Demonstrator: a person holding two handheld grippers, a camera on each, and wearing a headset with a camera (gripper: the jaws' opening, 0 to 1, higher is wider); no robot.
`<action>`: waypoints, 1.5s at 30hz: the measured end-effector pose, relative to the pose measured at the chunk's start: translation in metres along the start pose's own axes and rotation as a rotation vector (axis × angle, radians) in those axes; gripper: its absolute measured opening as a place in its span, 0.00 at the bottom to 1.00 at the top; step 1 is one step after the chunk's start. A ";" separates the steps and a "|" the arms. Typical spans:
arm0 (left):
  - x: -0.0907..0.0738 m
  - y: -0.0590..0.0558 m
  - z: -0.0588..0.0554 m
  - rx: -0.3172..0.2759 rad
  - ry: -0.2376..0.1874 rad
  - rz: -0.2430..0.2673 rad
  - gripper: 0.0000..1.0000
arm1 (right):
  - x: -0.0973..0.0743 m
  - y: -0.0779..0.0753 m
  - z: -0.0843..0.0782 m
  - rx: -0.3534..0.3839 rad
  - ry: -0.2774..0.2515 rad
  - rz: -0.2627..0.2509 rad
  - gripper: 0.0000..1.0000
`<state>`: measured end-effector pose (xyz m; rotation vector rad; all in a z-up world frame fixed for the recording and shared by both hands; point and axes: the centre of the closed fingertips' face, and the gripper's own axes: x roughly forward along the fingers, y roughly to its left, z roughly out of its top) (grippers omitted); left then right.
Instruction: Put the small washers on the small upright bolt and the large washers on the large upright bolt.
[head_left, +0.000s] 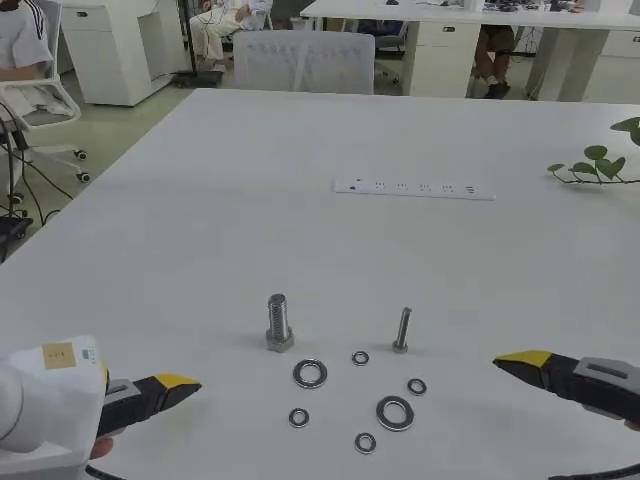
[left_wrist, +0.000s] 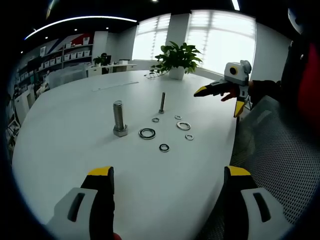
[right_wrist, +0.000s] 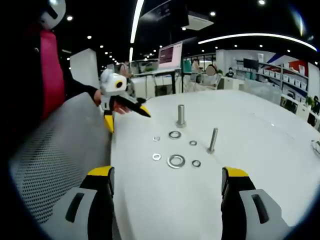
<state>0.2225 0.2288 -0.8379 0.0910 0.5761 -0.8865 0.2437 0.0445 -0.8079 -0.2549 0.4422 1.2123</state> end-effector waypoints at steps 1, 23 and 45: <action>0.000 0.000 0.000 0.000 0.000 0.000 0.91 | 0.000 0.000 0.000 0.000 0.000 0.000 0.90; 0.000 0.000 -0.001 0.000 0.001 0.006 0.90 | 0.001 -0.001 -0.002 -0.001 0.005 0.005 0.89; 0.000 0.000 -0.001 -0.003 0.004 0.008 0.90 | 0.001 -0.001 -0.004 0.003 0.010 0.010 0.89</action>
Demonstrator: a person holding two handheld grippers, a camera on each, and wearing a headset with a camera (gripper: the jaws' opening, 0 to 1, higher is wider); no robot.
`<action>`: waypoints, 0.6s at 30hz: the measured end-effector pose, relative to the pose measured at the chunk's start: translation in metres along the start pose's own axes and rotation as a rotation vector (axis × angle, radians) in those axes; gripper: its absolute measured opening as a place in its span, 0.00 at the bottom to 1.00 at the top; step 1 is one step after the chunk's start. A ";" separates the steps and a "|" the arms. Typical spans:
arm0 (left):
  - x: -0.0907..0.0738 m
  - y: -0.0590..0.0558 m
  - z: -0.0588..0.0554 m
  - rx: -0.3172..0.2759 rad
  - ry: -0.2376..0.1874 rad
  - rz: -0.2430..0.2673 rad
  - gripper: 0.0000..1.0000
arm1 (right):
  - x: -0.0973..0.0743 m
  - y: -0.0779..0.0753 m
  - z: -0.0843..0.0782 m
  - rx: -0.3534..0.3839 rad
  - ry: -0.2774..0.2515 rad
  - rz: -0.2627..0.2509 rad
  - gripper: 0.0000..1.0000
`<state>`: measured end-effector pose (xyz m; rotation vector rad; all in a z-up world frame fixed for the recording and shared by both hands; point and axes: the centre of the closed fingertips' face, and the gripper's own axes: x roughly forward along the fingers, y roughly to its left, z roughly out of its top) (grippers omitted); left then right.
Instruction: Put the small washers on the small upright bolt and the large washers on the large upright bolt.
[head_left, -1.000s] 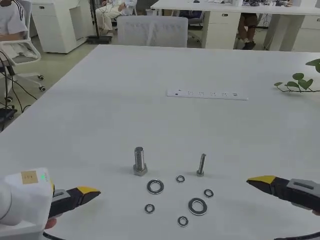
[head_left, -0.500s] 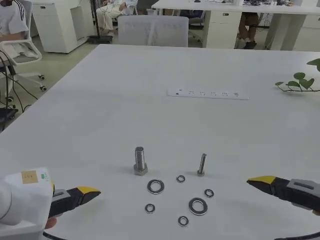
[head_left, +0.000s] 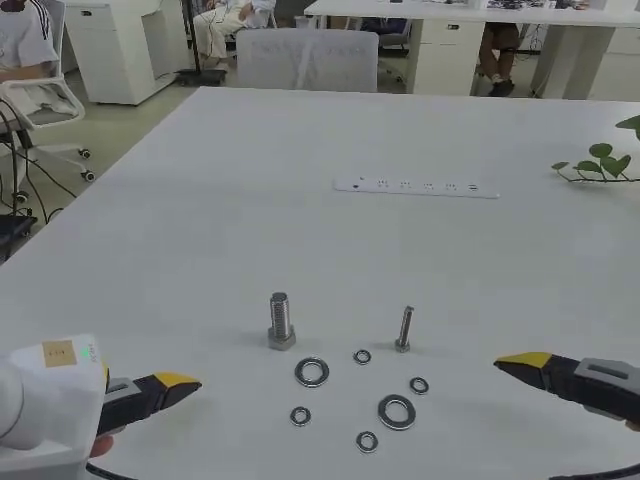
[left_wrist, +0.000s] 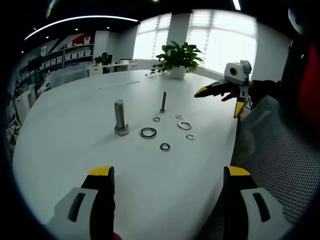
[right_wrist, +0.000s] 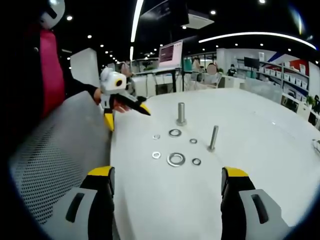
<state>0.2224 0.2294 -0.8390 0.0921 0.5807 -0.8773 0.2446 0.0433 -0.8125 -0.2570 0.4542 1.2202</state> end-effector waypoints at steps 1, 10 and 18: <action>0.000 0.000 0.000 0.001 0.000 0.001 0.90 | 0.000 0.000 0.000 0.000 0.001 -0.001 0.89; 0.000 0.000 0.000 0.000 0.000 0.000 0.90 | -0.001 0.000 -0.001 0.001 0.003 -0.001 0.89; 0.000 0.000 0.000 0.000 -0.001 -0.001 0.90 | -0.001 -0.002 -0.001 -0.003 0.011 0.001 0.89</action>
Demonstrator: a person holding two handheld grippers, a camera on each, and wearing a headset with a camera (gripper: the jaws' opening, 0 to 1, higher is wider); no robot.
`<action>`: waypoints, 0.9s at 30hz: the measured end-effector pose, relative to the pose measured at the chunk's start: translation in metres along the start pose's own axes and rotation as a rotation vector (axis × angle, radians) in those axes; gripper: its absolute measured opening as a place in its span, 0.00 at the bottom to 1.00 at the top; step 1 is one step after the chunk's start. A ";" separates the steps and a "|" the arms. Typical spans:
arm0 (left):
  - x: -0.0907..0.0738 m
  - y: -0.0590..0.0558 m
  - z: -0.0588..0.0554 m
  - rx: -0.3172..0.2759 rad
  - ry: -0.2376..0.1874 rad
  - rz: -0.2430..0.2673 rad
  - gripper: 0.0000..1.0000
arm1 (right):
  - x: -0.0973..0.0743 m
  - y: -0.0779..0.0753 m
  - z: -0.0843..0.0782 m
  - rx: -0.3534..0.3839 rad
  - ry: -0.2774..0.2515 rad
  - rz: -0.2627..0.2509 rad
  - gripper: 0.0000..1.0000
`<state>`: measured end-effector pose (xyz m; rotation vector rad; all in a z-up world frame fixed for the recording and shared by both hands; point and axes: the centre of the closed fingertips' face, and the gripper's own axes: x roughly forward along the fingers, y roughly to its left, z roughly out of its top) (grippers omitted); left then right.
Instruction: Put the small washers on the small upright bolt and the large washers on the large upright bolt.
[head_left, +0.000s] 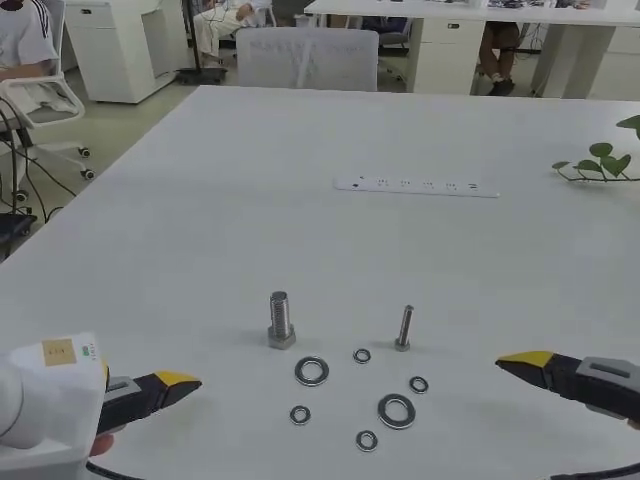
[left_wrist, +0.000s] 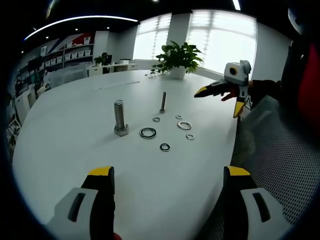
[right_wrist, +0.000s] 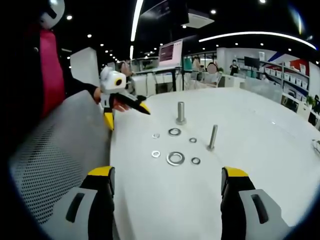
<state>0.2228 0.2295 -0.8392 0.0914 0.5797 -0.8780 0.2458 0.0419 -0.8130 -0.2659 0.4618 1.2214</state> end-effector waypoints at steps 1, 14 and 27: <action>0.000 0.000 0.000 0.000 -0.001 0.000 0.90 | 0.000 0.000 0.000 -0.002 0.002 0.000 0.89; 0.001 -0.002 0.001 0.002 -0.003 -0.002 0.90 | 0.005 -0.002 0.004 -0.040 0.044 0.023 0.87; 0.000 -0.001 0.002 0.002 -0.009 0.002 0.90 | 0.014 -0.001 0.009 -0.086 0.096 0.067 0.85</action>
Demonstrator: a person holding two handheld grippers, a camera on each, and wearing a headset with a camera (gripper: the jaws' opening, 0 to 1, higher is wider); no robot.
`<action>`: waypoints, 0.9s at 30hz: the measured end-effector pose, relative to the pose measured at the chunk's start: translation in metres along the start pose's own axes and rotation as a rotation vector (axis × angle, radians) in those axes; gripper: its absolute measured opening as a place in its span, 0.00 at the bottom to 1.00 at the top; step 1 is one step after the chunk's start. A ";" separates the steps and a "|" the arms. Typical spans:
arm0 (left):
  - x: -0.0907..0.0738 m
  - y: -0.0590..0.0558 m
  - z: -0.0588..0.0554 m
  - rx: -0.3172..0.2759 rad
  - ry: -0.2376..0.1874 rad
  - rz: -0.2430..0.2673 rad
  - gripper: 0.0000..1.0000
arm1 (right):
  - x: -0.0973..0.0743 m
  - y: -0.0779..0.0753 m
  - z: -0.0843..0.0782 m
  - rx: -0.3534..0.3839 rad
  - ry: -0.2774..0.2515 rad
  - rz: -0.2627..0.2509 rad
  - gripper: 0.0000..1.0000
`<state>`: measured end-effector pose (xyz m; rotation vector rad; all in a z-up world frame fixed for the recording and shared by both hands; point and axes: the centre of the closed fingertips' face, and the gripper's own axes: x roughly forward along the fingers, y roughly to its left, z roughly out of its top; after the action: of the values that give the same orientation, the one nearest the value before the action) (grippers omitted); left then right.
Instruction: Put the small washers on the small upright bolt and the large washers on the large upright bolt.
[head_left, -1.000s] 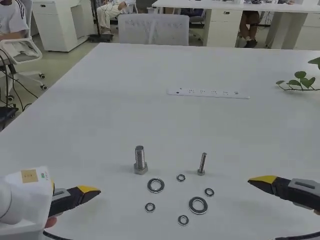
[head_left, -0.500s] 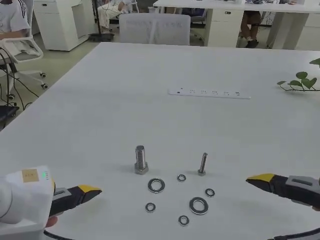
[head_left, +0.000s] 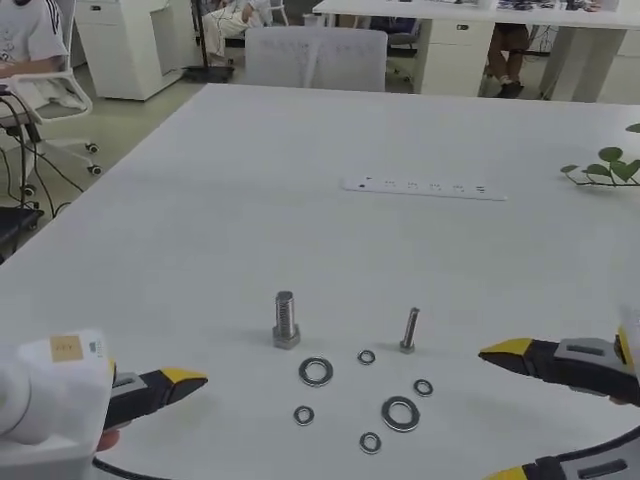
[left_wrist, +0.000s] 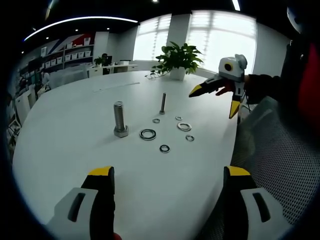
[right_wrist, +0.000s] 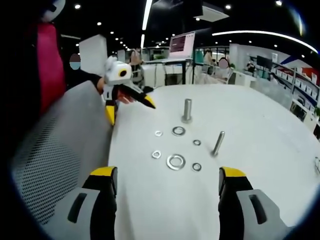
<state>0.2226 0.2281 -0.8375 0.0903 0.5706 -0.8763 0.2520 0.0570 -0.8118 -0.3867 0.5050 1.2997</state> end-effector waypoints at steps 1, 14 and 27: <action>0.000 0.000 0.000 0.000 -0.001 0.001 0.90 | 0.001 0.000 0.000 -0.006 0.007 0.005 0.84; 0.000 0.002 0.001 -0.003 -0.005 0.007 0.90 | 0.010 -0.003 0.005 -0.049 0.059 0.055 0.81; -0.002 0.002 0.001 -0.005 -0.007 0.017 0.89 | 0.020 -0.002 0.005 -0.094 0.112 0.112 0.79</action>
<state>0.2238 0.2308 -0.8359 0.0874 0.5649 -0.8584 0.2588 0.0755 -0.8184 -0.5178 0.5671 1.4188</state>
